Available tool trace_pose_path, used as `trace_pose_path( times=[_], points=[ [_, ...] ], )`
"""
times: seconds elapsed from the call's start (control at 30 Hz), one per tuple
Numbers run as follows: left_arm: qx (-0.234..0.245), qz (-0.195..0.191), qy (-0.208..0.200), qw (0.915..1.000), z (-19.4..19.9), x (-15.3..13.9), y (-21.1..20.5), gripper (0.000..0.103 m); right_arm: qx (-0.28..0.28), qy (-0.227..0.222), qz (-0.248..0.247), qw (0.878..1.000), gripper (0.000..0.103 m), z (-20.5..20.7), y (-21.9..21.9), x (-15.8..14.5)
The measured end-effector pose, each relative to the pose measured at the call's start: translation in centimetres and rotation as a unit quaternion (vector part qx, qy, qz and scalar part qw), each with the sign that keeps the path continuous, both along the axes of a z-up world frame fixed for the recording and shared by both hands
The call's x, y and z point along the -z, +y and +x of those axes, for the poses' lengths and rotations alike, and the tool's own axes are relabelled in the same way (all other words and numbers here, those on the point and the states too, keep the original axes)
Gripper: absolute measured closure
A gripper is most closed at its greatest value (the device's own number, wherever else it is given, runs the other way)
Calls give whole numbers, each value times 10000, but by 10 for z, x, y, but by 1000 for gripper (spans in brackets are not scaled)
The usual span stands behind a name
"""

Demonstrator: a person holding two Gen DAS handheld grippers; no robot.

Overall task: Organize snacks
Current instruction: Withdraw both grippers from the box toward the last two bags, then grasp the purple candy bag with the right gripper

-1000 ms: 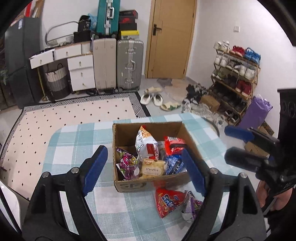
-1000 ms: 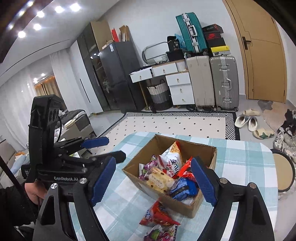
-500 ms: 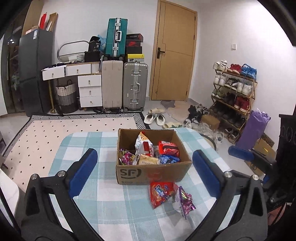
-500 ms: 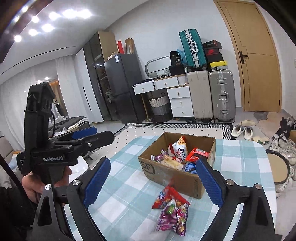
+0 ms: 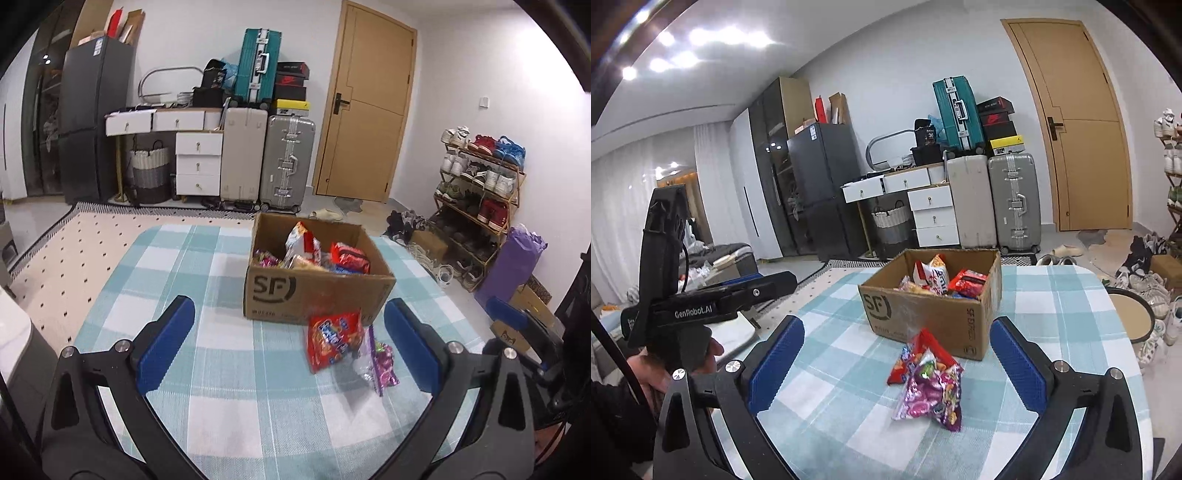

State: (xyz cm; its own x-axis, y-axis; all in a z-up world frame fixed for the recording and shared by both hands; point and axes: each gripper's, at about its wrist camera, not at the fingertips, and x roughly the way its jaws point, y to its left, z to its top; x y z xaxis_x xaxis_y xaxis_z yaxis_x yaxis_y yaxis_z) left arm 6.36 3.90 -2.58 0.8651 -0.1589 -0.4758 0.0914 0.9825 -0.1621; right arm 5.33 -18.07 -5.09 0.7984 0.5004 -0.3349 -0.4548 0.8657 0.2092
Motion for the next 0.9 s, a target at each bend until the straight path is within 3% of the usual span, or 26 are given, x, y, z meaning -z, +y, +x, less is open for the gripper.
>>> trace_pose_path(
  times=[0.13, 0.37, 0.73, 0.9],
  points=[
    [-133, -220, 222, 9994, 1, 23, 12, 1, -4, 112, -25, 9999, 1, -8, -1, 17],
    [-160, -139, 374, 9991, 16, 48, 10, 1, 104, 365, 18, 9993, 1, -5, -6, 37],
    [-72, -166, 789, 9967, 44, 93, 7, 1, 35, 692, -219, 9974, 1, 20, 10, 56],
    [-23, -233, 1019, 9945, 58, 118, 6, 1, 13, 1045, -394, 9937, 1, 41, 18, 71]
  ],
)
